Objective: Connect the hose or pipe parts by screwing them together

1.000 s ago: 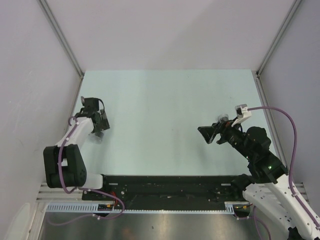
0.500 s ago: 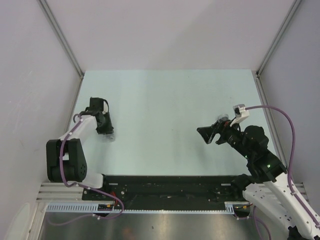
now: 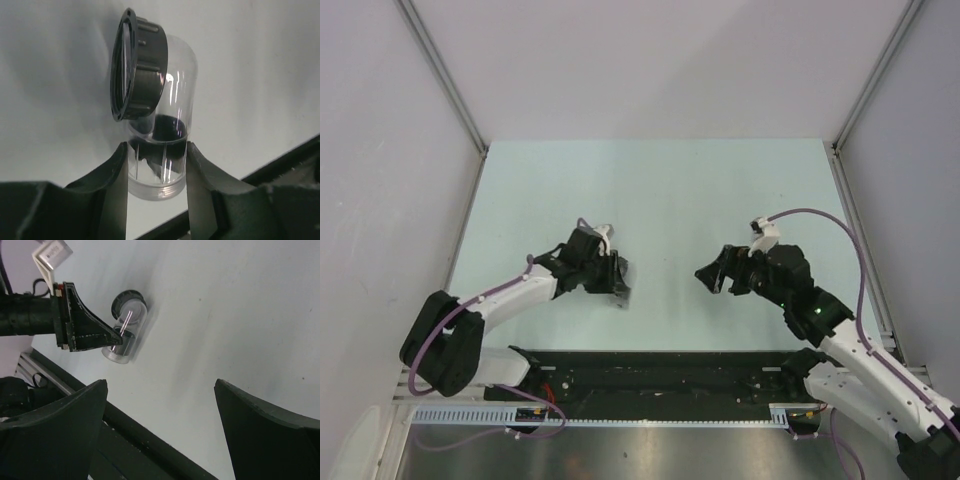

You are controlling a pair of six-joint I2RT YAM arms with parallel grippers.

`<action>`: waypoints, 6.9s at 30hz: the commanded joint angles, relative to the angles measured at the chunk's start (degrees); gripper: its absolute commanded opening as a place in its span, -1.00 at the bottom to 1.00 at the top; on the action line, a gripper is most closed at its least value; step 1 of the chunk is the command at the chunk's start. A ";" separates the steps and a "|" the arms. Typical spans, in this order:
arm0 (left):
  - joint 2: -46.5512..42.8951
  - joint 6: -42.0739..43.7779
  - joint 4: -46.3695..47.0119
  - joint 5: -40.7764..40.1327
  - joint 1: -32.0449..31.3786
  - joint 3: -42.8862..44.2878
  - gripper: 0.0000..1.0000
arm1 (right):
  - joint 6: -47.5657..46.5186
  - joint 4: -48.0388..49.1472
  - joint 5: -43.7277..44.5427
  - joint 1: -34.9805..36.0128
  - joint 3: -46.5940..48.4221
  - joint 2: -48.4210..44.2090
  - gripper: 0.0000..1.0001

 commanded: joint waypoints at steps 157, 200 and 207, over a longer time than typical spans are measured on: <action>-23.76 9.85 -12.54 -13.28 18.05 3.45 1.00 | -1.40 24.67 35.22 32.84 29.50 66.55 0.96; -28.59 15.57 2.22 48.87 4.60 6.00 0.73 | -27.25 9.38 -48.28 10.52 18.61 25.53 -0.30; -30.26 14.07 3.72 50.80 3.28 5.12 0.66 | -25.93 11.04 -48.89 10.25 17.11 24.21 -0.31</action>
